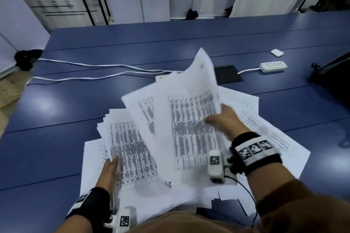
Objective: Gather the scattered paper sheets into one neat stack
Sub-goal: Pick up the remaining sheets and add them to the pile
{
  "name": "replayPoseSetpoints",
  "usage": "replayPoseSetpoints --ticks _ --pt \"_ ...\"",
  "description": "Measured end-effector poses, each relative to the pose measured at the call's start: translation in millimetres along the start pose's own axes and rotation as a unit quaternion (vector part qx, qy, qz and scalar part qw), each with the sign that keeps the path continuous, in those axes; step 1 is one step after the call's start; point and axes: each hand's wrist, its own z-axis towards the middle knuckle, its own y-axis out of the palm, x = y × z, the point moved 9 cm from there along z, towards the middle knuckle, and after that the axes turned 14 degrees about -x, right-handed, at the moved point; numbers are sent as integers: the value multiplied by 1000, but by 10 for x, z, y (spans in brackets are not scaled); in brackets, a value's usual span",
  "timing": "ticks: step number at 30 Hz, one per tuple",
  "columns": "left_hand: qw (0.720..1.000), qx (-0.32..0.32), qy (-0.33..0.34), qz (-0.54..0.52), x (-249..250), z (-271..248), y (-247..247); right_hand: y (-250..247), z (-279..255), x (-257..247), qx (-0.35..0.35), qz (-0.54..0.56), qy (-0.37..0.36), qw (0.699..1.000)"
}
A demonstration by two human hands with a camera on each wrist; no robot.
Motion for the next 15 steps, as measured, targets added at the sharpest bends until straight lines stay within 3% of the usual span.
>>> replayPoseSetpoints --ticks 5,9,11,15 --pt "999 3 19 26 158 24 63 920 108 552 -114 -35 119 986" --pt "985 32 32 164 202 66 55 1299 67 772 -200 -57 152 966" --pt "978 42 16 202 153 81 -2 1252 85 768 -186 -65 137 971" --pt "981 31 7 189 108 101 -53 890 215 708 -80 -29 91 992"
